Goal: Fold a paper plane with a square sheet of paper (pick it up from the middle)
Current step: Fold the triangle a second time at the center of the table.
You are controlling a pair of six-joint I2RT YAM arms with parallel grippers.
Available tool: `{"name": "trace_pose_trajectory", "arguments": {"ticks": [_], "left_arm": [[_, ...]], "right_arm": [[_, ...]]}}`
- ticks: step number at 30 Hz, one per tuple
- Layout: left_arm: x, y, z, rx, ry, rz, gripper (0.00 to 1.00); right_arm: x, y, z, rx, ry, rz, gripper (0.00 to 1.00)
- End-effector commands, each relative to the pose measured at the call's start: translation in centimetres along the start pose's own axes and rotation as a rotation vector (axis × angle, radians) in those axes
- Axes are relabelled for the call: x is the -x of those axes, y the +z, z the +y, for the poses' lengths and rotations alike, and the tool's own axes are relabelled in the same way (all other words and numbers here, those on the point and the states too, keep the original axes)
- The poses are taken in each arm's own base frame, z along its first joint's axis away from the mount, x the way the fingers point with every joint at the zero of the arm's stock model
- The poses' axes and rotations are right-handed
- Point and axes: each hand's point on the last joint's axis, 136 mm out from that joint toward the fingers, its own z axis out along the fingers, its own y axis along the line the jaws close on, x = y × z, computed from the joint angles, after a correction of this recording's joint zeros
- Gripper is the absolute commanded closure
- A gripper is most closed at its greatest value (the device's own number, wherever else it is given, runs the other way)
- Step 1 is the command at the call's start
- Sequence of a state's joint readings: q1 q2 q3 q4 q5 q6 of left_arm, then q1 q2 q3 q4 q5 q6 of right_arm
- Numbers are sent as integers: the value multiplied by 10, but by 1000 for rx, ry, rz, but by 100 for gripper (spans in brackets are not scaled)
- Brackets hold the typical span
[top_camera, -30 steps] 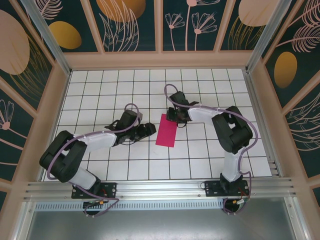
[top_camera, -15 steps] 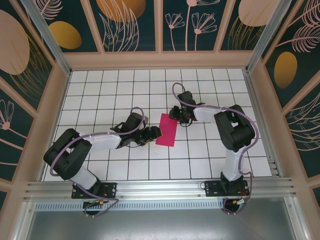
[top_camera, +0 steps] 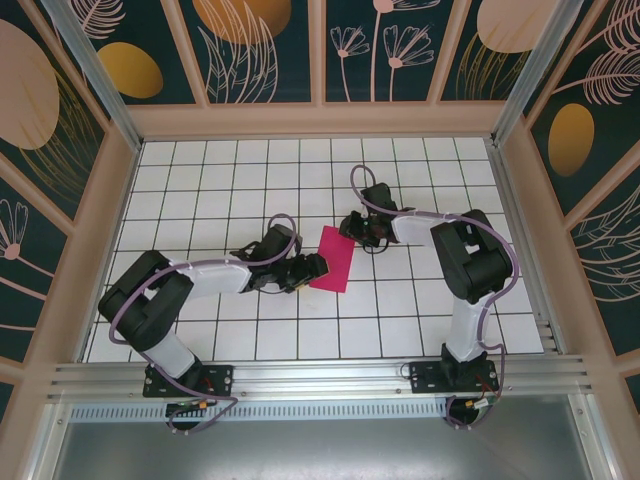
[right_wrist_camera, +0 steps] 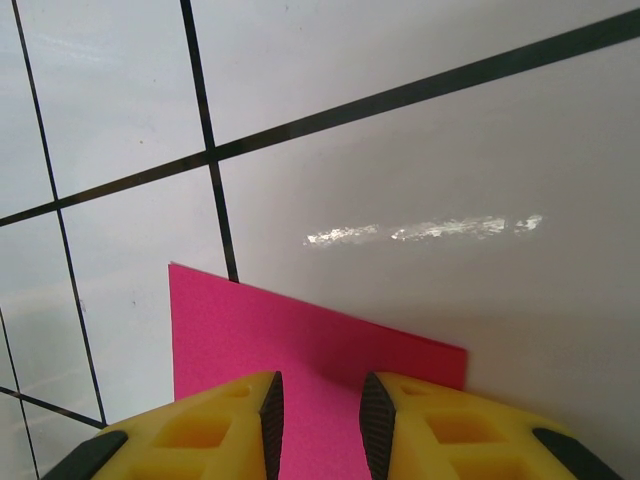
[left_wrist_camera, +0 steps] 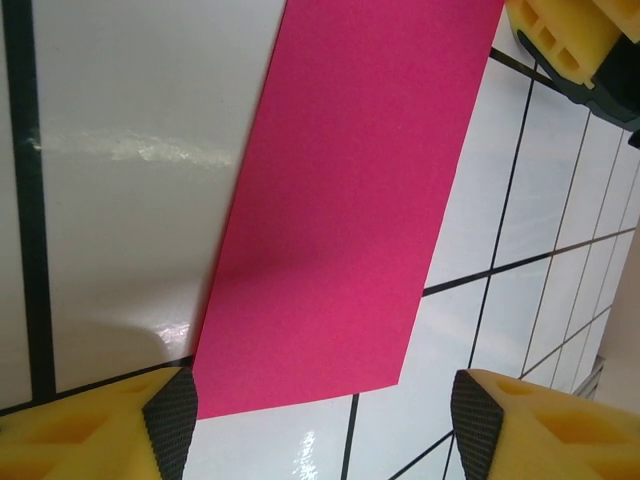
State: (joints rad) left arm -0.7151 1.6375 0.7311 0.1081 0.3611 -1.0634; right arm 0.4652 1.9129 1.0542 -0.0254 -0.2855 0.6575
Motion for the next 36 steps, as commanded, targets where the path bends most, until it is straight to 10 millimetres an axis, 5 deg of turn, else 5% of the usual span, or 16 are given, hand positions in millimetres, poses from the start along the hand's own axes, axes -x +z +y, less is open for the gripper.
{"name": "trace_pose_trajectory", "arguments": {"ticks": [1, 13, 25, 36], "left_arm": [[2, 3, 9, 74, 2, -9, 29], [-6, 14, -3, 63, 40, 47, 34], [9, -3, -15, 76, 106, -37, 40], [4, 0, -54, -116, 150, 8, 41]], "right_arm": [[-32, 17, -66, -189, 54, 80, 68], [-34, 20, -67, -184, 52, 92, 68], [-34, 19, -67, -187, 50, 94, 69], [-37, 19, -65, -172, 52, 107, 70]]}}
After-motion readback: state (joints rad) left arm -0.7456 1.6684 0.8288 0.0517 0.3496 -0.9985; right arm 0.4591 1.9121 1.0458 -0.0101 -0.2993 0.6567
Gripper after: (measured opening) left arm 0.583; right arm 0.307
